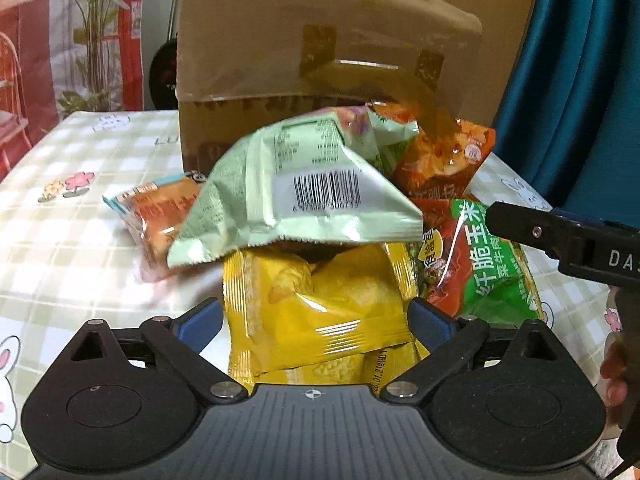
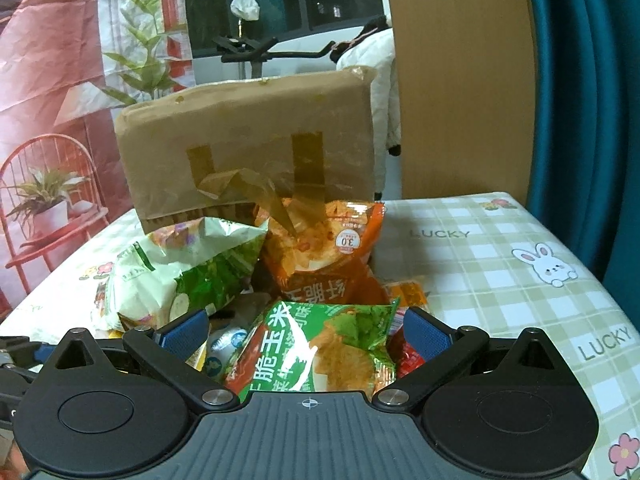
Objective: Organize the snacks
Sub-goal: 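Lower both tools toward the snack pile in front of the box, then grasp the yellow bag with the left tool while the right tool grasps the green corn-chip bag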
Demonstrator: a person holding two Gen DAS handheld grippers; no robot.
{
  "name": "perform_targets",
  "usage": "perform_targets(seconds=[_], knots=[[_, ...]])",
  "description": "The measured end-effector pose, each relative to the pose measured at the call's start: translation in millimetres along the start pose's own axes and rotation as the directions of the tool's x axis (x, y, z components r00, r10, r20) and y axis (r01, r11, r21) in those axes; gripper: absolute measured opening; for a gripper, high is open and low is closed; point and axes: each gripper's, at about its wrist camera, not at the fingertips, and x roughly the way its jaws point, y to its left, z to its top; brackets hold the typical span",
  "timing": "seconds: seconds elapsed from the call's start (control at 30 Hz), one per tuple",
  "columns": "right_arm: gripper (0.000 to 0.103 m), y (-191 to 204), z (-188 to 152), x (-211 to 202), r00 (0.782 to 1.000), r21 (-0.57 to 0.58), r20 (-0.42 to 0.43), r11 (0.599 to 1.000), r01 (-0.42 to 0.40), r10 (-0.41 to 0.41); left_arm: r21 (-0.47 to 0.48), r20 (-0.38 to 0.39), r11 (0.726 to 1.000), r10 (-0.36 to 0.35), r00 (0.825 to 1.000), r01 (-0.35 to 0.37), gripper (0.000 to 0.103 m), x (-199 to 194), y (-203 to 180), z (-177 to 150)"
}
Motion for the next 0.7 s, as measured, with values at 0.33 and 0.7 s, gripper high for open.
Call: perform_targets(seconds=[0.33, 0.7], knots=[[0.103, -8.6, -5.8, 32.3, 0.998, 0.019, -0.065, 1.000, 0.008, -0.007, 0.026, -0.033, 0.999, -0.031, 0.999, 0.032, 0.096, 11.0, -0.9, -4.7], [0.094, -13.9, -17.6, 51.8, 0.987, 0.111, -0.156, 0.994, -0.014, 0.031, 0.085, -0.006, 0.996, -0.031, 0.999, 0.032, 0.080, -7.3, -6.0, -5.4]])
